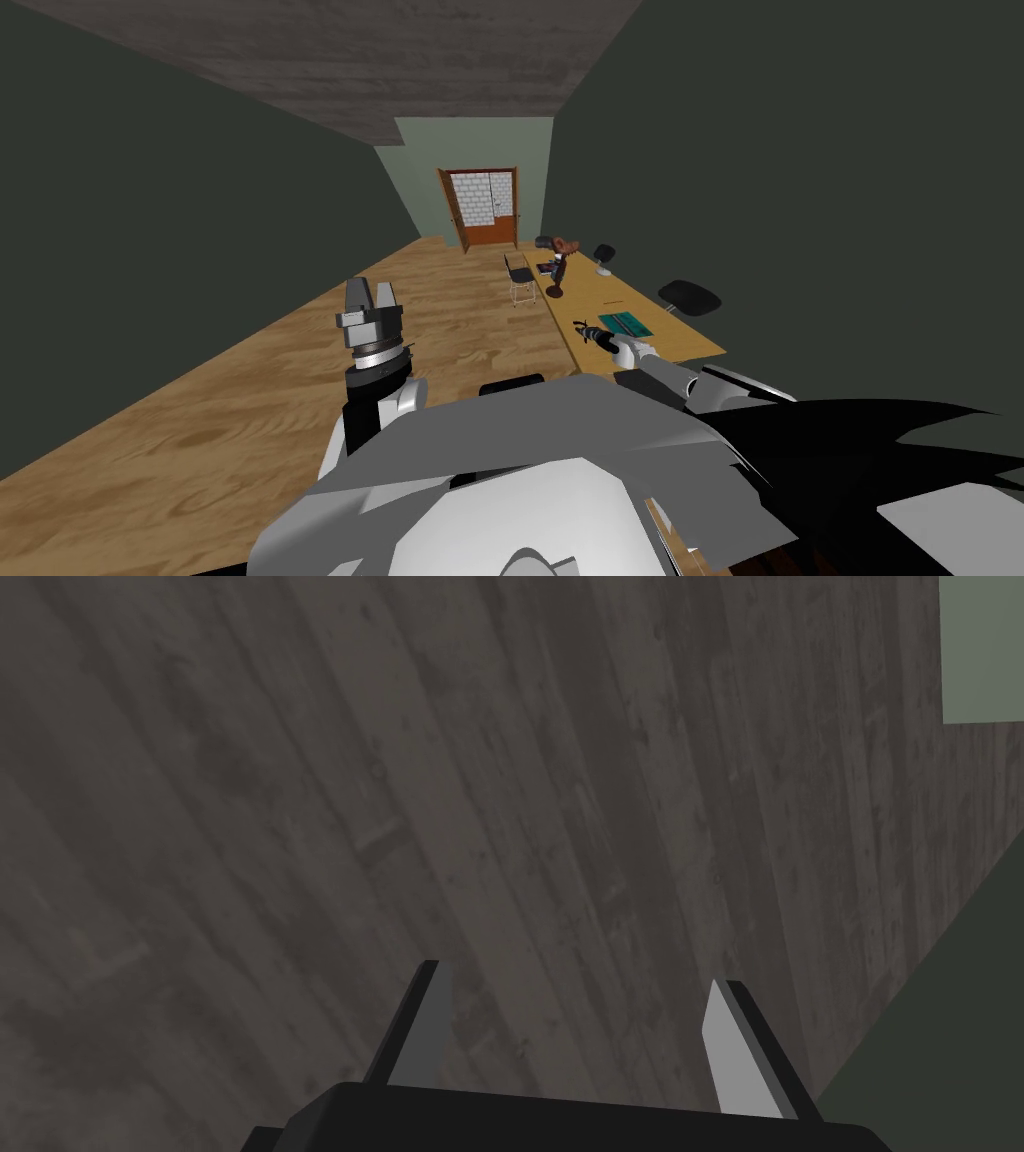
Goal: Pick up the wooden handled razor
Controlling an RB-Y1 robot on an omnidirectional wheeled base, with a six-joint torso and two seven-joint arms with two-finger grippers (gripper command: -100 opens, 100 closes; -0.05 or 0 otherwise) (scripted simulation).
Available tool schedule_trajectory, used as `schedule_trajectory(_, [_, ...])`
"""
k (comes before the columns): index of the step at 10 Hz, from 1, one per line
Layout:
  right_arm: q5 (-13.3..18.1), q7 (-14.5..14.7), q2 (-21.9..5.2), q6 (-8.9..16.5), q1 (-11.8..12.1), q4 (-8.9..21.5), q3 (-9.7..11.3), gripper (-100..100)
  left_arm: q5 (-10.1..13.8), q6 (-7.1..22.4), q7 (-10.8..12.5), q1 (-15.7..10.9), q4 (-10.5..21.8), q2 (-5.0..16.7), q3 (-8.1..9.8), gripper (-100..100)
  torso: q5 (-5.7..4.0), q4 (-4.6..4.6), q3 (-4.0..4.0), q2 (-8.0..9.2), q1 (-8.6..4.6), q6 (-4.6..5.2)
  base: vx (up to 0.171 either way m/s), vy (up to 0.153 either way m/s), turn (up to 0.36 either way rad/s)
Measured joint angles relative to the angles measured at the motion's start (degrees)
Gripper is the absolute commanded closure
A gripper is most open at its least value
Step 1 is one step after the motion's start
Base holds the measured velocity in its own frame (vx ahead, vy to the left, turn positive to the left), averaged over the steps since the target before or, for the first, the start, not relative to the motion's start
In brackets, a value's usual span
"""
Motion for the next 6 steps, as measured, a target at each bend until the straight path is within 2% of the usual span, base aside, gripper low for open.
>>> schedule_trajectory(1, [0.0,0.0,0.0,0.0,0.0,0.0,0.0,-100,0.0,0.0,0.0,0.0,0.0,0.0,0.0,0,-0.01,0.02,0.05,0.09,-0.04,0.0,0.039,-0.011,0.088])
schedule_trajectory(2, [-0.2,1.0,0.7,-0.1,1.3,-0.3,-1.4,-100,0.0,0.0,0.0,0.0,0.0,0.0,0.0,0,-0.02,0.02,0.03,0.03,-0.09,-0.01,0.068,-0.034,0.086])
schedule_trajectory(6, [-1.1,5.7,2.2,1.0,7.6,-5.1,-6.8,-100,0.0,0.0,0.0,0.0,0.0,0.0,0.0,0,-0.04,-0.01,-0.04,-0.09,-0.16,-0.01,0.065,-0.031,0.066])
